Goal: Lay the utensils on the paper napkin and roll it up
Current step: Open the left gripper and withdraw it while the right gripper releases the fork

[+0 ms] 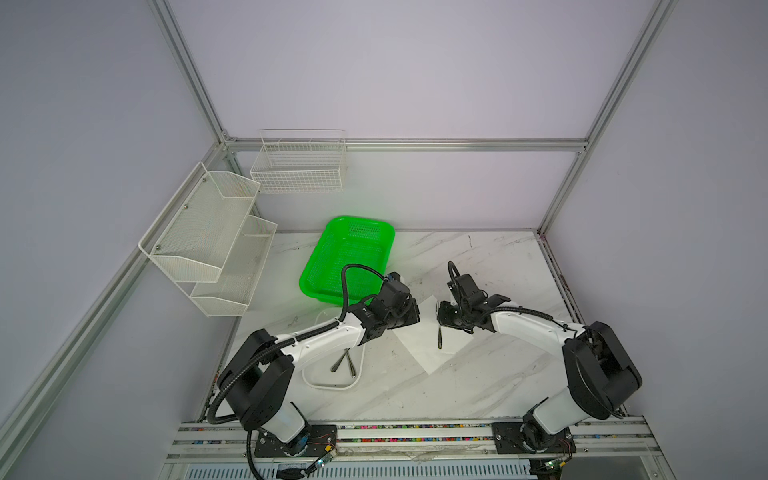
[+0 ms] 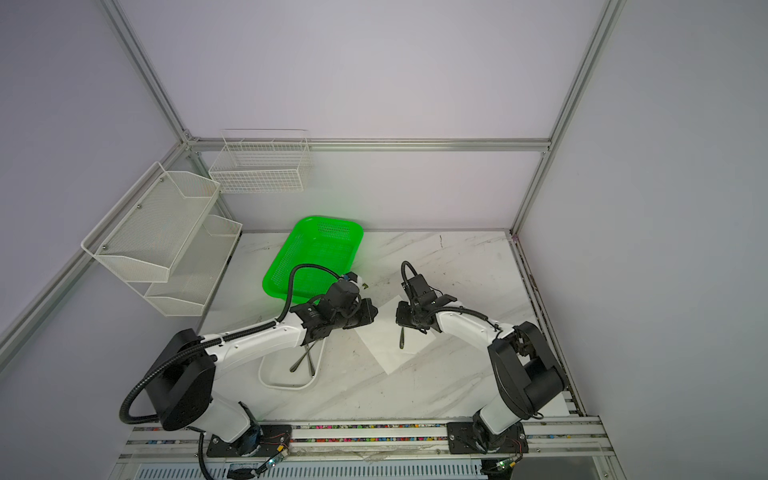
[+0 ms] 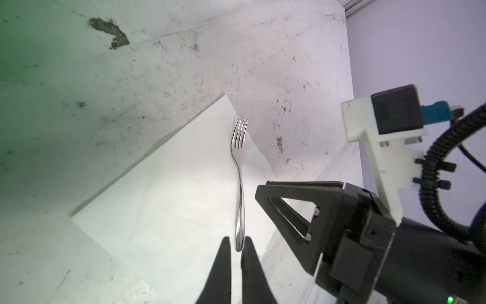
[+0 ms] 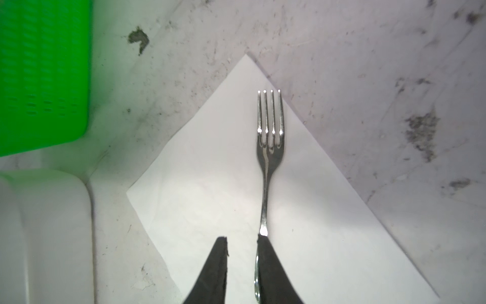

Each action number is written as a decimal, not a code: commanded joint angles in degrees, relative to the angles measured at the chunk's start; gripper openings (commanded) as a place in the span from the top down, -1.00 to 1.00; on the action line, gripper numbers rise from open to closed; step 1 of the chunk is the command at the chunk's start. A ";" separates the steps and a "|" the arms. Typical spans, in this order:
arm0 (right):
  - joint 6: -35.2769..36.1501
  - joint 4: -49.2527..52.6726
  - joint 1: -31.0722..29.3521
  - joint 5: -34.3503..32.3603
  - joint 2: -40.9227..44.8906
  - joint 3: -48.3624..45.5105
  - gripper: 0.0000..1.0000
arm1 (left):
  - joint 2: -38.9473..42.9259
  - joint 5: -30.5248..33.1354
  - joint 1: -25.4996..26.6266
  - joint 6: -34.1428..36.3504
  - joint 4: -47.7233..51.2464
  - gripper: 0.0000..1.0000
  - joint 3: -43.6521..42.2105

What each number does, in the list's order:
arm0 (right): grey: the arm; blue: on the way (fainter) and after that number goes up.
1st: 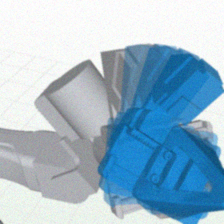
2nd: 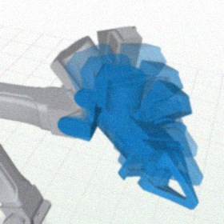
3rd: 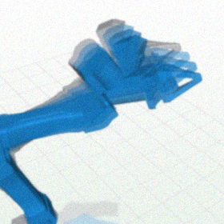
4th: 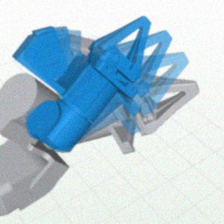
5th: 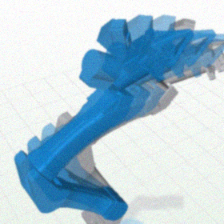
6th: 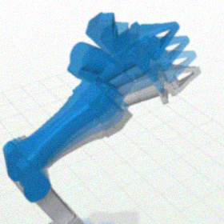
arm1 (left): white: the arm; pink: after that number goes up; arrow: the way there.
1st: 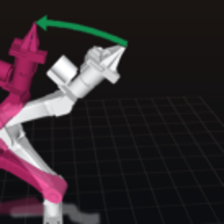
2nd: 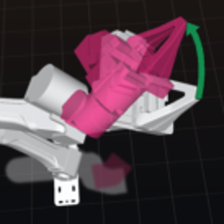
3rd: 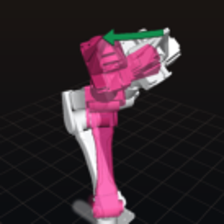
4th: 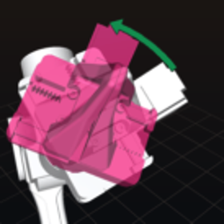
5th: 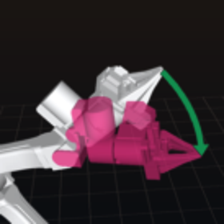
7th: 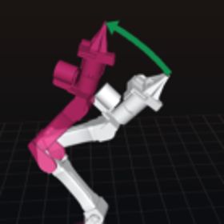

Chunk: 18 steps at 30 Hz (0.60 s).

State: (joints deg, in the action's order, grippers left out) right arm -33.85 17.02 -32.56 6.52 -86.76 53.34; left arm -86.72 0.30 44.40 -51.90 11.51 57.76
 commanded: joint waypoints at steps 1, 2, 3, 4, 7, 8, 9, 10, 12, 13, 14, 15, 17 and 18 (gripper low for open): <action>-0.58 1.12 -0.40 -4.91 7.56 -0.06 0.34 | 5.15 5.56 0.16 4.33 5.11 0.77 -3.05; -0.78 -0.02 -0.40 -4.93 10.97 -0.78 0.26 | 8.49 6.88 -0.01 4.88 6.53 0.76 -3.60; -0.94 -0.87 -0.40 -4.71 13.67 -1.48 0.20 | 9.94 7.81 -0.15 5.17 7.80 0.75 -4.07; -1.27 -1.91 -0.40 -4.55 16.31 -2.26 0.15 | 11.59 9.23 -0.36 5.47 9.55 0.75 -4.57; -2.76 -2.44 -0.38 -7.36 21.85 -4.04 0.00 | 15.81 14.13 -1.08 6.99 14.28 0.73 -6.03; -3.00 -2.57 -0.39 -7.81 23.30 -4.70 -0.07 | 17.17 14.47 -1.66 8.55 14.94 0.69 -6.82; -2.98 -2.76 -0.32 -7.75 24.08 -5.15 -0.11 | 18.06 14.01 -2.42 10.20 15.39 0.66 -7.50; -3.24 -2.78 -0.35 -7.78 24.87 -5.56 -0.13 | 18.93 13.60 -3.63 10.92 16.79 0.66 -7.95; -5.13 -2.18 -0.34 -8.08 25.54 -5.73 -0.20 | 20.40 12.95 -5.82 12.35 18.94 0.67 -8.97; -6.60 -1.19 -0.32 -8.72 25.80 -5.50 -0.22 | 21.19 12.57 -7.17 12.76 19.69 0.67 -9.80; -7.67 -0.38 -0.32 -9.28 26.34 -5.35 -0.23 | 22.23 11.94 -8.54 13.18 19.91 0.67 -10.80; -8.60 -0.15 -0.27 -9.33 27.03 -5.49 -0.24 | 23.13 10.71 -10.02 13.71 19.69 0.67 -11.95; -10.22 -0.68 -0.32 -8.84 29.46 -6.73 -0.40 | 24.96 7.14 -13.27 14.38 19.39 0.67 -13.96; -11.11 -1.20 -0.32 -8.83 30.99 -7.71 -0.49 | 25.73 5.80 -14.43 14.58 19.48 0.67 -14.66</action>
State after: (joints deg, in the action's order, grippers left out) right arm -41.21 15.29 -32.64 -0.82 -59.35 46.96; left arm -63.59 9.65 32.82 -40.42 29.80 46.48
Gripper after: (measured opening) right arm 0.735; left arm 0.165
